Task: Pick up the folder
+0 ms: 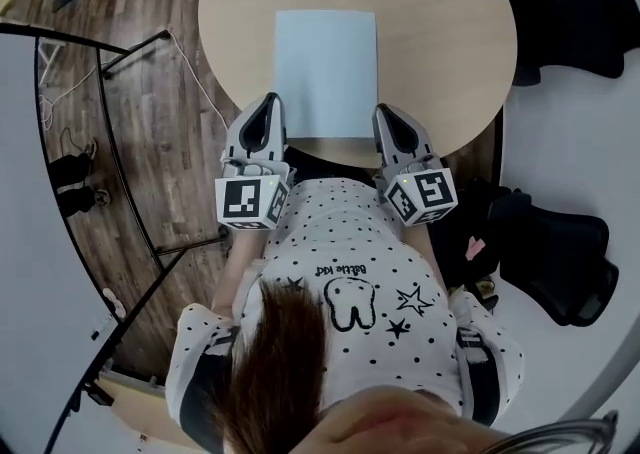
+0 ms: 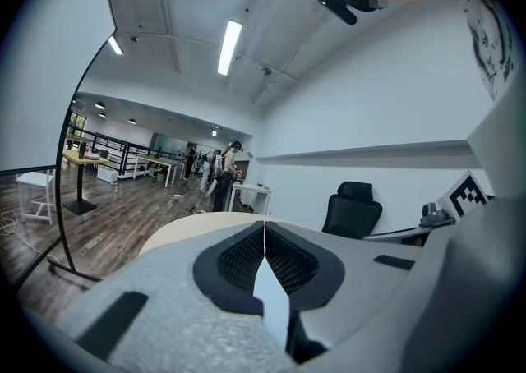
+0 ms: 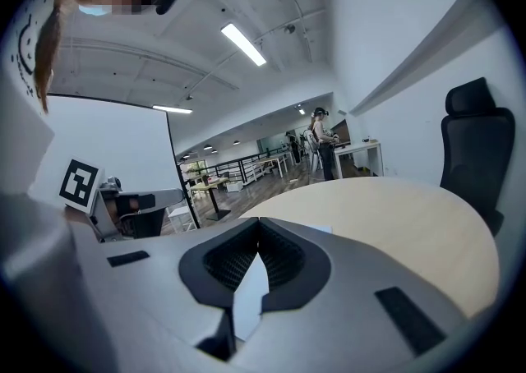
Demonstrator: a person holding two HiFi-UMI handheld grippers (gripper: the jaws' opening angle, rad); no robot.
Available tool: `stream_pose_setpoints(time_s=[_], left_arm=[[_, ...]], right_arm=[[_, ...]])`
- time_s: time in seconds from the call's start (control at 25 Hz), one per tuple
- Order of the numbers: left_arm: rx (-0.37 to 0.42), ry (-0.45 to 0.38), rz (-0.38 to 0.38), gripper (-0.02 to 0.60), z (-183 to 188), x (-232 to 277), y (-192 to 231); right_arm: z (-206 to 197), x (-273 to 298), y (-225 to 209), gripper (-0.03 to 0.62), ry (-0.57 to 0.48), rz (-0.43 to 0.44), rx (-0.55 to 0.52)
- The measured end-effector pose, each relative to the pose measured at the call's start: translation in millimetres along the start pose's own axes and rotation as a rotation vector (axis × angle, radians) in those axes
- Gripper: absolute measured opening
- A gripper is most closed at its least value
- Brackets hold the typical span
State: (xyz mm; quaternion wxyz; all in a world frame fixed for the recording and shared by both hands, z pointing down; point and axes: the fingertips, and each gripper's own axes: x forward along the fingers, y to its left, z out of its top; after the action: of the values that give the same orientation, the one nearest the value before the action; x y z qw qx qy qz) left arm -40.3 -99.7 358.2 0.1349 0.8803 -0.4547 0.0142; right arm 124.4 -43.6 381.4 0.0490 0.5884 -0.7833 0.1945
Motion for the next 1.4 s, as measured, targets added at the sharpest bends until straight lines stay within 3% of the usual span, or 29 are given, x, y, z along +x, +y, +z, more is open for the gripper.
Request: stream_pose_setpoints(time_s=[0.64, 0.88, 1.16, 1.4], left_arm=[[-0.059, 0.045, -0.128, 0.018, -17, 18, 50], [-0.098, 0.075, -0.109, 0.018, -26, 26, 53], [-0.083, 0.1, -0.103, 0.018, -30, 56, 18], [-0.089, 0.087, -0.065, 0.02, -21, 45, 31]], right_arm=[[-14, 24, 16, 0.006, 0.002, -0.146, 0.04], [-26, 23, 7, 0.006, 0.027, -0.153, 0.078], [-18, 22, -44, 0.006, 0.035, -0.128, 0.097], [-1, 34, -39, 0.007, 0.004, -0.098, 0.066]])
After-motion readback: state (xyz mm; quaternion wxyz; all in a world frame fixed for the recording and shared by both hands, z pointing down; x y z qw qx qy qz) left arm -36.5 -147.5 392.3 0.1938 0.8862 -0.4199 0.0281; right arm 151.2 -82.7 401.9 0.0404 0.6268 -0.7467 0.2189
